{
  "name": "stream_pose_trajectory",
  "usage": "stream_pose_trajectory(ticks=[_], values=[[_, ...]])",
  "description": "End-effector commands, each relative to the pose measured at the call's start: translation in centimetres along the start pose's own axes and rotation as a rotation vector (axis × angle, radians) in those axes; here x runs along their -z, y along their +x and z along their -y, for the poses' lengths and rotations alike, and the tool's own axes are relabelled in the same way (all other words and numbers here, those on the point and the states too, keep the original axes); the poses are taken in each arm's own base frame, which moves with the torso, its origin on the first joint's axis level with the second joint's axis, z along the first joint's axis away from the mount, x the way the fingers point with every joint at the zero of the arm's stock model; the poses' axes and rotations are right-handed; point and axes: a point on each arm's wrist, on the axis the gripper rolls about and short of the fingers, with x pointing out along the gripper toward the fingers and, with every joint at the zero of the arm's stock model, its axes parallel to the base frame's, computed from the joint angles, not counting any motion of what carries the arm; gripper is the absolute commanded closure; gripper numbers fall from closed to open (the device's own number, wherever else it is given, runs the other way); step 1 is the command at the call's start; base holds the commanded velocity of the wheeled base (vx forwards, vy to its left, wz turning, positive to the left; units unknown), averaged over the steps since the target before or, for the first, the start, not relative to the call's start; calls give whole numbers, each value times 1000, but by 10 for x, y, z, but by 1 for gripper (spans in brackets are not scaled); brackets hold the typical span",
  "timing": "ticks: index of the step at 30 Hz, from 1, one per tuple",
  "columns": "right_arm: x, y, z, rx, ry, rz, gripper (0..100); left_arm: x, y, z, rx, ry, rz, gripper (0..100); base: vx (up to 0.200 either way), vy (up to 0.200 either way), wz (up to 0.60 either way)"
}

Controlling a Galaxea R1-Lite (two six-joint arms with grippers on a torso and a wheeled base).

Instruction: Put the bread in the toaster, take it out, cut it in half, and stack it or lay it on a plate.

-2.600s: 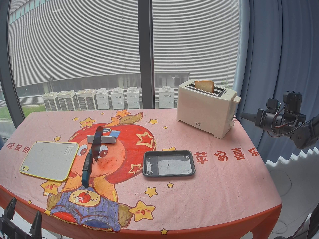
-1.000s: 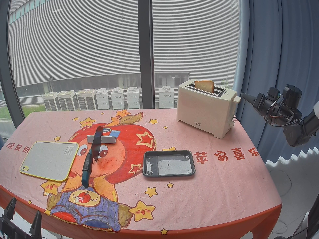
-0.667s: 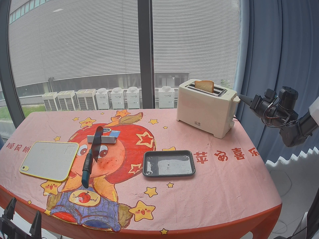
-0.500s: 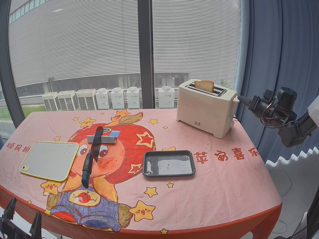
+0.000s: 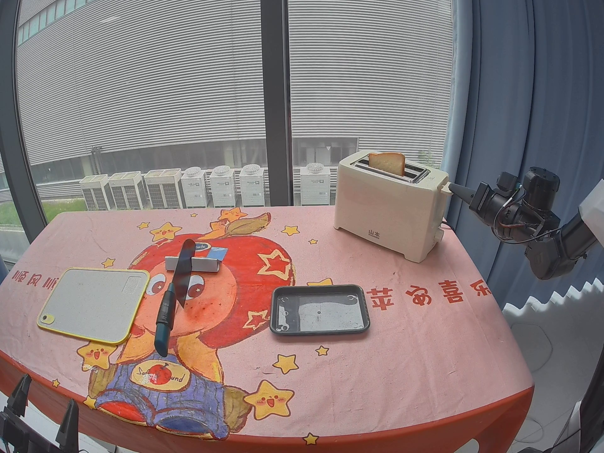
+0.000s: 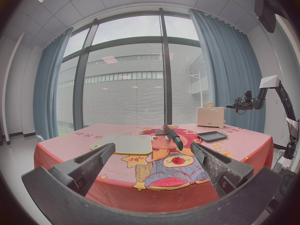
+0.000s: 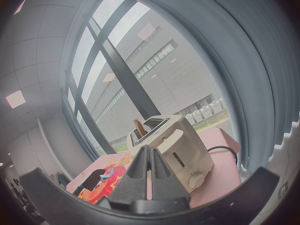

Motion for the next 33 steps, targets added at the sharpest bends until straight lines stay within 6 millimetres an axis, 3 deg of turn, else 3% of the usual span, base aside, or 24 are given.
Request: stream_pose_trajectory(ticks=[1,33], values=[[1,1,1,1,1,-2,100,5,0,0,-1,0,-1,0,0,0,0],[8,2,8,23,18,-25,100,5,0,0,-1,0,-1,0,0,0,0]])
